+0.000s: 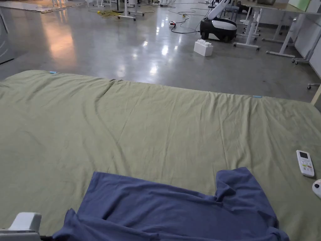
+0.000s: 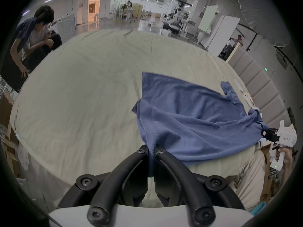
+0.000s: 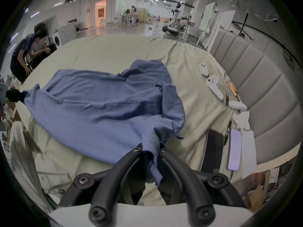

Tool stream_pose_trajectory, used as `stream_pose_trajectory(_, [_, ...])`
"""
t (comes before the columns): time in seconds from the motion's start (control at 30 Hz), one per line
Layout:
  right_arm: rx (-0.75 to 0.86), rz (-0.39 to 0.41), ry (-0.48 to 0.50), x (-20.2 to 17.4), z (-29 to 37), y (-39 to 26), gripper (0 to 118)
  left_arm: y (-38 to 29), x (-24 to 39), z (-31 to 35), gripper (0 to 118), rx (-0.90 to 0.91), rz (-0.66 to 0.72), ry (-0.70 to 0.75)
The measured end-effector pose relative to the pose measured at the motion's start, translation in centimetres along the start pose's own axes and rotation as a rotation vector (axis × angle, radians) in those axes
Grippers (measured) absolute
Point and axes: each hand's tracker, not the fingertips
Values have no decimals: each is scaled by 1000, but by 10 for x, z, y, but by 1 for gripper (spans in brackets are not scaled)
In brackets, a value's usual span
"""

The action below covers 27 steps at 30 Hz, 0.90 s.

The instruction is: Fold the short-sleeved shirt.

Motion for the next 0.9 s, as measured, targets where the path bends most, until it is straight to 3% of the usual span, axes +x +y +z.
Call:
stream_pose_trajectory(0.2, [-67,4,-27,-15,-39,-23,11,-22,-6,-45,6,-100,30,-8])
stream_pose_trajectory(0.47, [-61,18,-91,-28,-25,-11,13,-16,-21,-31,7,-83,135,-54])
stream_pose_trajectory(0.5, [-52,0,-105,-23,-22,-8,17,-14,-16,-25,7,-71,120,-19])
stream_pose_trajectory(0.57, [16,-58,-126,-21,-9,-2,47,-11,-6,-16,13,-28,37,53])
stream_pose_trajectory(0.63, [92,-79,-138,-19,0,7,80,-4,7,-8,26,34,-38,96])
stream_pose_trajectory(0.67, [132,-86,-147,-20,5,13,85,-4,17,-3,30,73,-59,115])
stream_pose_trajectory(0.77, [267,-113,-143,-24,15,29,86,7,41,10,39,195,-98,120])
stream_pose_trajectory(0.9, [431,-154,-136,-33,28,50,86,19,78,26,39,373,-170,163])
